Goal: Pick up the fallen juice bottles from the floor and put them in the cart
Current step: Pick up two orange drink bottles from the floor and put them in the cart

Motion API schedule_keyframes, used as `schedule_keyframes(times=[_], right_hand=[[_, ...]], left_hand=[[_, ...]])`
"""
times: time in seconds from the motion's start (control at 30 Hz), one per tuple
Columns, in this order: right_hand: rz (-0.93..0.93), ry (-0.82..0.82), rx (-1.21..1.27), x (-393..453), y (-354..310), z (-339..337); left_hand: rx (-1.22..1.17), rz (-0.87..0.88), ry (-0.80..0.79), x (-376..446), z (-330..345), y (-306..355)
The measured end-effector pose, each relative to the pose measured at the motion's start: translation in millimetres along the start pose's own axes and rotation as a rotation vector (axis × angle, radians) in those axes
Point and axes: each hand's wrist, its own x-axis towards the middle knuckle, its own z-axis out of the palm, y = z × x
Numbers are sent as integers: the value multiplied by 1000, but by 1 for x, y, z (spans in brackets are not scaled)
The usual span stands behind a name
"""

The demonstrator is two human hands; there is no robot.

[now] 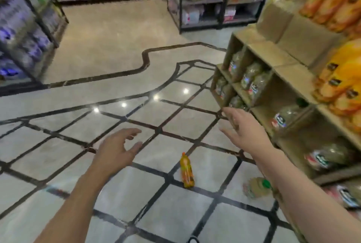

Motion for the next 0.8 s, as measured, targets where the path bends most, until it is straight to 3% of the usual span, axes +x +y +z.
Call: schedule_keyframes(times=[0.17,0.33,0.57,0.7,0.8], right_hand=[[237,53,-22,-14,86,11],[505,132,-26,-38,170,66],[728,158,-47,-106,306,229],[787,215,-69,-144,387,333],[830,298,-95,-176,448,398]], left_hand=[[-33,164,-155,96,92,50],[-78,256,-297,164,210,44],[-55,301,-301,181,426,-45],[94,301,-246,181,558,-120],[269,197,-224,186,648,-185]])
